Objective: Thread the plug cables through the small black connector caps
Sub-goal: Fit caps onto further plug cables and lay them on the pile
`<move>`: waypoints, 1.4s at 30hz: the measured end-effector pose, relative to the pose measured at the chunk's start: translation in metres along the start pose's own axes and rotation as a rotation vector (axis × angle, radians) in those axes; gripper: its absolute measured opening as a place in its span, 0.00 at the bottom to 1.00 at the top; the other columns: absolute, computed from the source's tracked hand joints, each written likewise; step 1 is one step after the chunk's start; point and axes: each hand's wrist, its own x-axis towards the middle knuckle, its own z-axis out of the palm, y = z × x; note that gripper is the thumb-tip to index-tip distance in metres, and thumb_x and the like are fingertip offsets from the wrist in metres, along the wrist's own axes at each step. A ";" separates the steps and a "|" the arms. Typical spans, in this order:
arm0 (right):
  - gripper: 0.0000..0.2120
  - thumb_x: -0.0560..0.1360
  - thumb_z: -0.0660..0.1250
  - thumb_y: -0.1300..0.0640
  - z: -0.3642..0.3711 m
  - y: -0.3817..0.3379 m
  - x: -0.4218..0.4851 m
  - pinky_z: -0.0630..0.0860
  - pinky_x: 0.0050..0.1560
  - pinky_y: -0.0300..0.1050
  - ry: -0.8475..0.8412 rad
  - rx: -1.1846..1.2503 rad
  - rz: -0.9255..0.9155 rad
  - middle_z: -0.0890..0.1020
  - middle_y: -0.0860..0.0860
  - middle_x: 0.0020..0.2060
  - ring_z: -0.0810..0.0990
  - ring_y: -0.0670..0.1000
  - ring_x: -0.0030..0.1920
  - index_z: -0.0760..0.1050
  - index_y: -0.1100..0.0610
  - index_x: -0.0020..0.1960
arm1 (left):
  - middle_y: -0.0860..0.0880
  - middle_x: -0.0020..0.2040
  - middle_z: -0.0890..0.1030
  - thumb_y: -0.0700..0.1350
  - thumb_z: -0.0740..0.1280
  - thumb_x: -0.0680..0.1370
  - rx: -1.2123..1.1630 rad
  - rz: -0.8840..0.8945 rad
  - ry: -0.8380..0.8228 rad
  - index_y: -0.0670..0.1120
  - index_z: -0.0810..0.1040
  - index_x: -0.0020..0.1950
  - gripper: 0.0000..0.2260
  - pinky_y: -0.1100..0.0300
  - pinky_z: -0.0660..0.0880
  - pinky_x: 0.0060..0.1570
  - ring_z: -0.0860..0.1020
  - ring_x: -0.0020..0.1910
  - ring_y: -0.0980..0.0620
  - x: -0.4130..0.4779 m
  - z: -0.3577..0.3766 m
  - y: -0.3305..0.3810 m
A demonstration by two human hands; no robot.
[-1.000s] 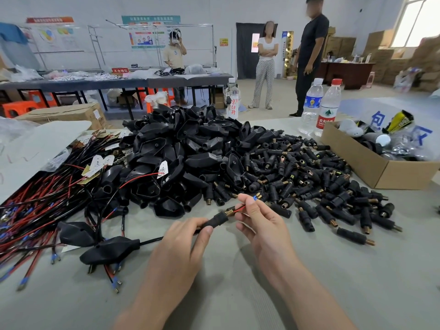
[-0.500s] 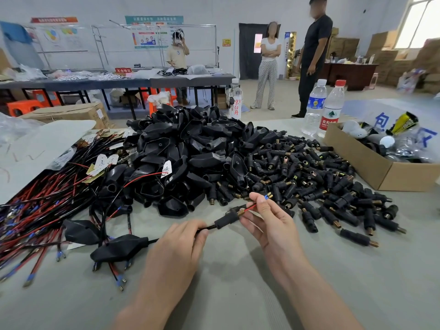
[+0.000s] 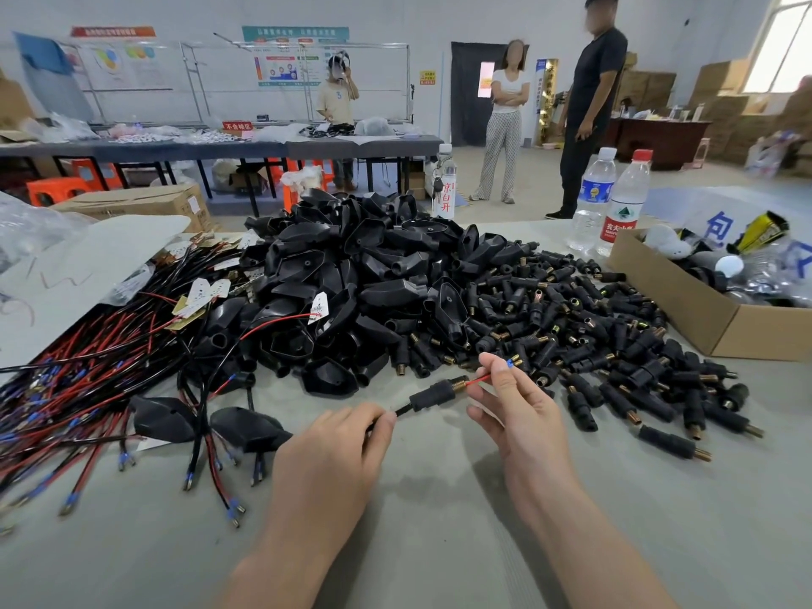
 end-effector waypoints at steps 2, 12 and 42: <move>0.10 0.80 0.65 0.53 0.000 0.000 0.000 0.80 0.38 0.37 0.007 -0.014 -0.003 0.84 0.46 0.41 0.85 0.45 0.42 0.84 0.54 0.52 | 0.56 0.29 0.73 0.51 0.68 0.79 -0.010 0.015 0.033 0.53 0.78 0.39 0.09 0.57 0.71 0.26 0.73 0.30 0.56 0.000 -0.001 0.000; 0.09 0.81 0.66 0.51 -0.002 0.001 0.002 0.78 0.33 0.36 0.046 -0.024 0.030 0.87 0.53 0.45 0.83 0.43 0.38 0.83 0.53 0.54 | 0.59 0.32 0.75 0.55 0.61 0.81 -0.042 0.159 0.102 0.54 0.79 0.40 0.13 0.58 0.67 0.43 0.73 0.34 0.58 0.003 0.001 -0.002; 0.10 0.70 0.73 0.53 0.010 0.000 -0.007 0.81 0.38 0.39 -0.191 0.114 0.313 0.83 0.54 0.41 0.80 0.47 0.36 0.84 0.59 0.47 | 0.57 0.37 0.75 0.54 0.63 0.80 -0.200 0.153 0.014 0.56 0.77 0.47 0.05 0.55 0.74 0.28 0.77 0.33 0.58 -0.002 0.001 0.005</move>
